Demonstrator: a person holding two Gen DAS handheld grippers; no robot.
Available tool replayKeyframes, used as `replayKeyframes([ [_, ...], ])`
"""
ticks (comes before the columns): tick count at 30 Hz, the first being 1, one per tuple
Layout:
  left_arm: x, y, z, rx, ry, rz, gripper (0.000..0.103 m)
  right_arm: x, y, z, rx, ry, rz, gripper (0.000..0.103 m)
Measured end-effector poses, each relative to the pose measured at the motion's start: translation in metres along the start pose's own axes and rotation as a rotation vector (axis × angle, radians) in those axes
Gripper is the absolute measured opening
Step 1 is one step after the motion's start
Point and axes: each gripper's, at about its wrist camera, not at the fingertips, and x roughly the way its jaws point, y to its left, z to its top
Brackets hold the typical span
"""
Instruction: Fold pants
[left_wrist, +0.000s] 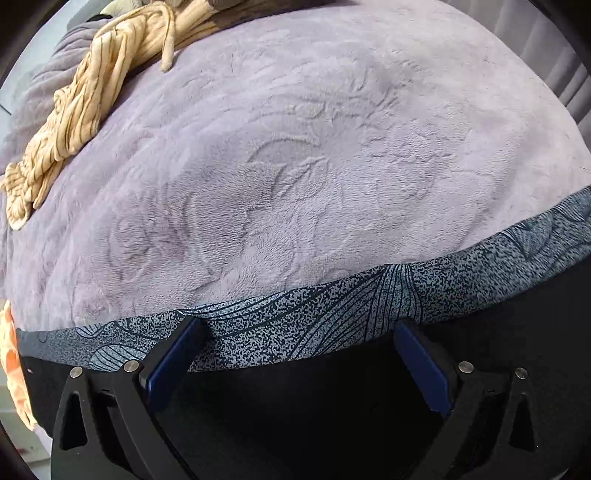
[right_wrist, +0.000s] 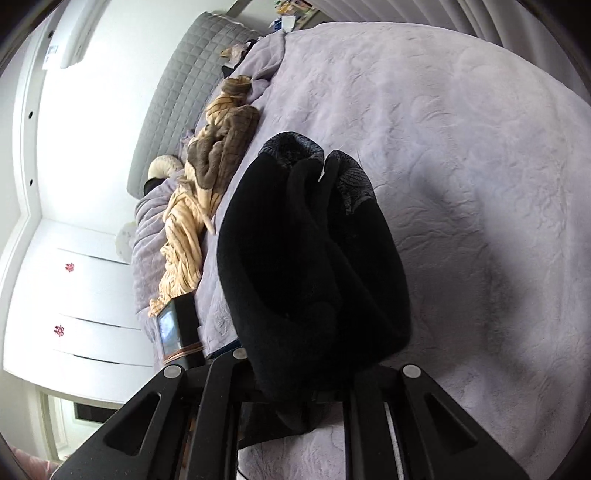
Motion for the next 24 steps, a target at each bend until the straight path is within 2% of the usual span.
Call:
replayKeyframes([
  [3,-0.018,0.011,-0.015,0.004,-0.011,-0.029,0.103,-0.003,0.012,0.001,-0.021,-0.017,-0.005,0.014],
  [7,-0.038,0.027,-0.054,0.012,-0.018,-0.07,0.103,-0.008,0.023,-0.003,-0.049,-0.014,-0.021,0.014],
  [10,-0.037,0.019,-0.081,0.051,-0.018,-0.054,0.103,-0.011,0.031,-0.007,-0.069,-0.015,-0.038,0.014],
  [13,-0.026,0.016,-0.097,0.072,0.001,-0.056,0.103,-0.012,0.041,-0.012,-0.091,-0.019,-0.058,0.014],
  [16,-0.032,0.023,-0.096,0.082,0.008,-0.092,0.103,-0.012,0.062,-0.024,-0.15,-0.011,-0.1,0.014],
  [20,-0.059,0.072,-0.1,0.023,-0.059,-0.121,0.103,-0.01,0.113,-0.045,-0.315,-0.01,-0.181,0.014],
  [24,-0.074,0.152,-0.117,-0.086,-0.076,-0.065,0.103,0.021,0.172,-0.086,-0.508,0.027,-0.271,0.017],
])
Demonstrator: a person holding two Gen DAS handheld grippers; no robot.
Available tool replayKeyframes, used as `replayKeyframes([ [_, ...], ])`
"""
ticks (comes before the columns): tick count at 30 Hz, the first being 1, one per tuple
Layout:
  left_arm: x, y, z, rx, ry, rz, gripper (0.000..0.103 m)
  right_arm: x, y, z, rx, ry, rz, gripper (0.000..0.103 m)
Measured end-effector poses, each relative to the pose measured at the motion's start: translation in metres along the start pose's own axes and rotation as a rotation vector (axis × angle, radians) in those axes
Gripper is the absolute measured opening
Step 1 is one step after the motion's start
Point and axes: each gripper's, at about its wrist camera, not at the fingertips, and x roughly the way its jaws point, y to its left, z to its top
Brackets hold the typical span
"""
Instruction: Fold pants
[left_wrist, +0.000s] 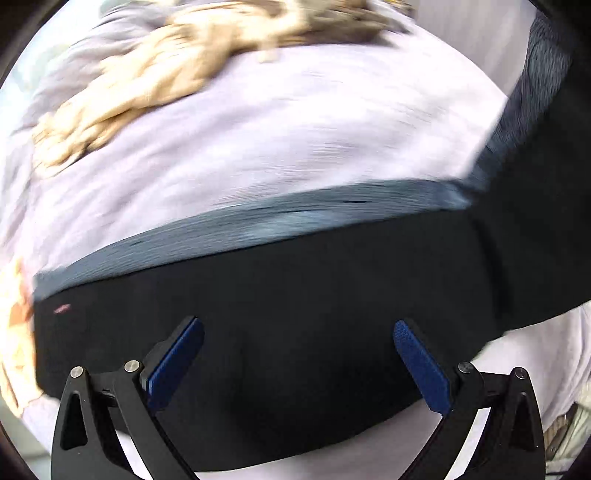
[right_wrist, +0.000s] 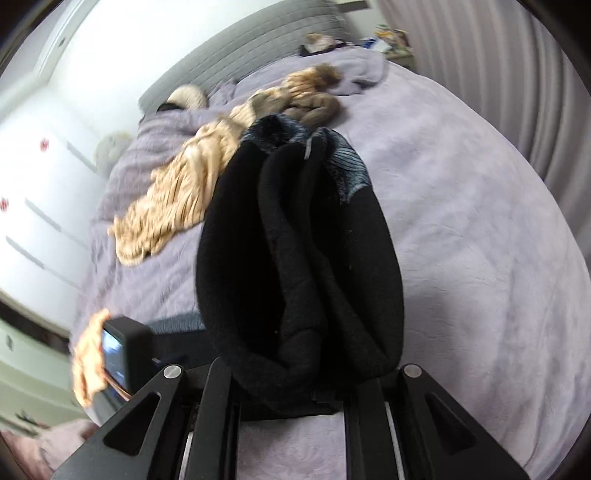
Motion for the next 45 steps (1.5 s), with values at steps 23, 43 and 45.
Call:
replayKeyframes([
  [23,-0.02,0.139,-0.031,-0.153,0.015,-0.207,0.097,0.094,0.189,-0.097,-0.32,0.265,0.053,0.058],
  [43,0.025,0.042,-0.004,-0.012,0.133,-0.42,0.037,0.155,-0.011,-0.112,0.789,0.356,0.371,0.005],
  [45,0.008,0.047,-0.012,0.001,0.095,-0.424,0.037,0.142,0.001,-0.099,0.692,0.34,0.376,0.005],
])
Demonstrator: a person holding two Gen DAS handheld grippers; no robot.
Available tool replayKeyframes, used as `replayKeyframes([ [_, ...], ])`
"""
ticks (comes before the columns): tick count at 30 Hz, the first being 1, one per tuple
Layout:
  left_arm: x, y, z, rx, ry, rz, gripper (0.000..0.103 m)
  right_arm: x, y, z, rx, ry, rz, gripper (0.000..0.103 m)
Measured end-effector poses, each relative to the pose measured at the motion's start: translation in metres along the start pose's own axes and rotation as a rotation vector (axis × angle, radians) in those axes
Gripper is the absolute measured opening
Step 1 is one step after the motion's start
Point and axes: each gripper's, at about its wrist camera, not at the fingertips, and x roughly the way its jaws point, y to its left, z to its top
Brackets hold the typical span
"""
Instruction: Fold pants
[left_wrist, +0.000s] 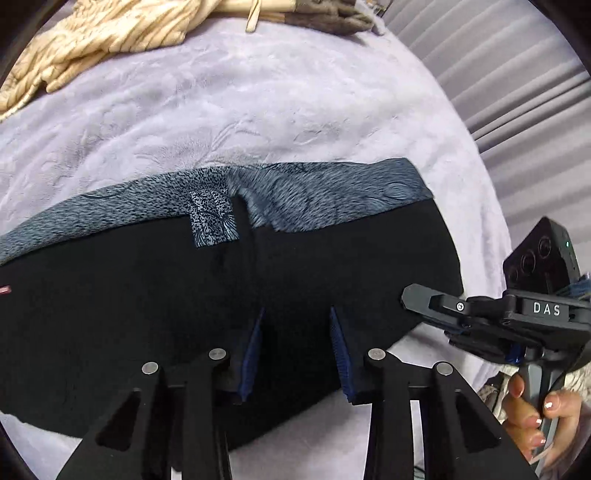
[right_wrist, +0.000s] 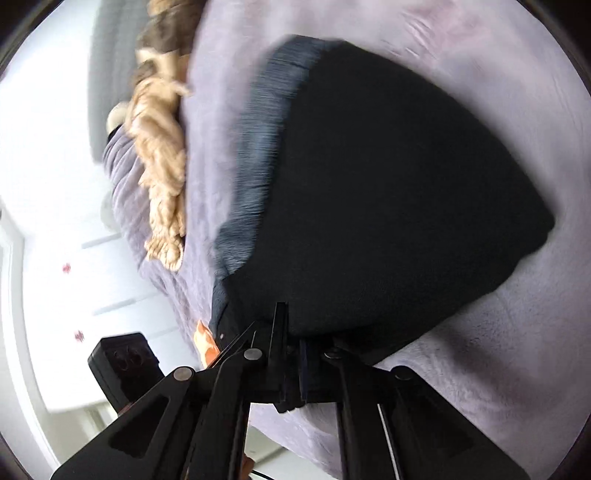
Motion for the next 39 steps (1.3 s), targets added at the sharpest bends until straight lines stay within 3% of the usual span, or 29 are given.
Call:
replayKeyframes([
  [3,-0.005,-0.001,-0.02,0.012,-0.019,0.075,0.037,-0.006,0.018,-0.012,-0.087,0.037,-0.023,0.005],
  [7,0.019,0.014,-0.034,-0.057,0.028,0.165,0.038,0.025,-0.009,-0.023,-0.014,0.096,-0.084,0.005],
  [10,0.018,0.02,-0.031,-0.104,0.021,0.19,0.059,0.043,-0.023,-0.018,0.02,0.09,-0.094,0.005],
  [13,0.0,0.02,-0.028,-0.078,-0.02,0.216,0.061,0.041,-0.004,-0.013,-0.072,0.135,-0.127,0.008],
  [15,-0.015,0.018,-0.022,-0.058,-0.051,0.236,0.061,0.035,0.012,-0.013,-0.141,0.195,-0.153,0.02],
  [16,-0.02,0.016,-0.02,-0.05,-0.065,0.239,0.061,0.028,0.023,-0.014,-0.19,0.213,-0.166,0.033],
  [17,-0.025,0.014,-0.015,-0.038,-0.082,0.245,0.061,0.016,0.033,-0.016,-0.251,0.209,-0.162,0.039],
  [18,-0.03,0.01,-0.009,-0.025,-0.101,0.249,0.061,0.001,0.049,-0.014,-0.335,0.187,-0.144,0.039],
  [20,-0.028,0.0,0.004,-0.007,-0.12,0.237,0.061,-0.023,0.067,-0.006,-0.427,0.123,-0.135,0.054],
  [22,-0.022,-0.012,0.017,0.011,-0.128,0.224,0.061,-0.045,0.075,0.016,-0.483,0.013,-0.185,0.065],
  [25,0.001,-0.027,0.033,0.04,-0.112,0.214,0.061,-0.051,0.062,0.059,-0.476,-0.07,-0.249,0.065],
  [27,0.02,-0.031,0.037,0.048,-0.091,0.215,0.061,-0.039,0.045,0.085,-0.416,-0.051,-0.262,0.065],
  [28,0.027,-0.031,0.036,0.05,-0.08,0.23,0.061,-0.029,0.033,0.098,-0.374,-0.012,-0.23,0.056],
  [29,0.036,-0.027,0.034,0.046,-0.062,0.261,0.061,-0.02,0.021,0.107,-0.329,0.028,-0.214,0.036],
  [30,0.04,-0.024,0.032,0.039,-0.052,0.271,0.061,-0.011,0.012,0.112,-0.279,0.061,-0.221,0.036],
  [32,0.043,-0.014,0.023,0.035,-0.043,0.283,0.061,-0.013,0.017,0.108,-0.275,0.069,-0.177,0.034],
  [34,0.049,-0.005,0.013,0.043,-0.018,0.318,0.062,-0.014,0.035,0.097,-0.348,0.071,-0.161,0.034],
  [39,0.03,0.026,-0.001,-0.112,-0.01,0.263,0.066,-0.003,0.028,0.092,-0.366,0.052,-0.338,0.038],
])
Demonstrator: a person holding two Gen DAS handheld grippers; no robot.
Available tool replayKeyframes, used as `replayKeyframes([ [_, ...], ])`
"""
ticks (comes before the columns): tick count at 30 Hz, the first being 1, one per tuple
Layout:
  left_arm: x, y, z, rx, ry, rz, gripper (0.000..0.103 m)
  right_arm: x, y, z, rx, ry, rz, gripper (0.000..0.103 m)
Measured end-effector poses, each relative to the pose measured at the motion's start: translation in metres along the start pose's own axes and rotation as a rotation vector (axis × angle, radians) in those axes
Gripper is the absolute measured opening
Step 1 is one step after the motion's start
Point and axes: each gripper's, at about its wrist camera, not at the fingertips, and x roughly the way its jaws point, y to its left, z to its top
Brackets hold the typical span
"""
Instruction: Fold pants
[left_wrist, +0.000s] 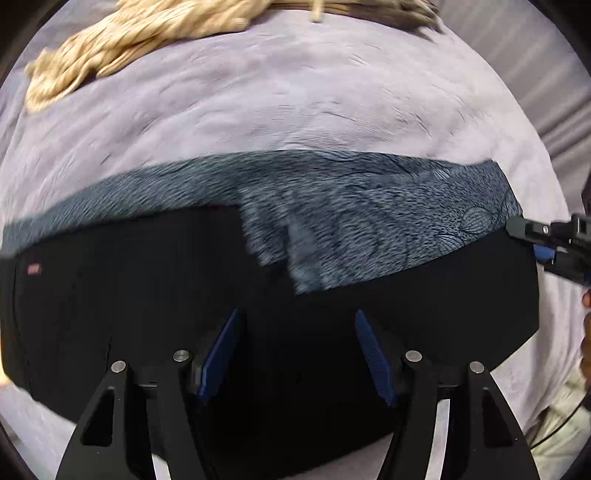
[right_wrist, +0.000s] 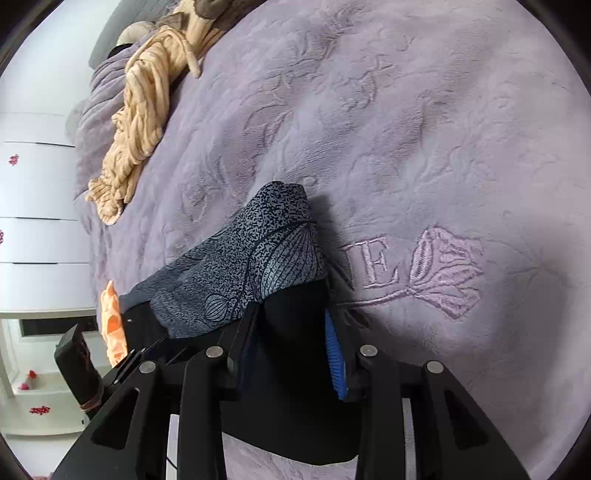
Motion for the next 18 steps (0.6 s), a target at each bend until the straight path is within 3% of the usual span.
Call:
replayKeyframes([
  [2,-0.015,0.009,-0.008,0.0,-0.021,0.021,0.066,-0.01,0.006,-0.004,-0.001,-0.043,-0.044,0.042],
  [4,-0.024,0.015,-0.016,0.017,-0.028,0.062,0.067,-0.032,0.02,-0.014,-0.06,-0.122,-0.169,0.042],
  [6,-0.032,0.025,-0.024,0.015,-0.022,0.1,0.088,-0.05,0.043,-0.031,-0.132,-0.193,-0.24,0.044],
  [8,-0.037,0.034,-0.031,-0.002,-0.021,0.126,0.092,-0.058,0.067,-0.044,-0.189,-0.214,-0.245,0.06],
  [10,-0.043,0.047,-0.04,-0.024,-0.018,0.14,0.092,-0.046,0.101,-0.058,-0.271,-0.168,-0.227,0.073],
  [13,-0.047,0.064,-0.052,-0.069,-0.009,0.173,0.092,-0.001,0.148,-0.075,-0.378,-0.074,-0.194,0.073],
  [18,-0.056,0.095,-0.077,-0.126,-0.009,0.184,0.092,0.062,0.189,-0.092,-0.469,0.009,-0.358,0.072],
])
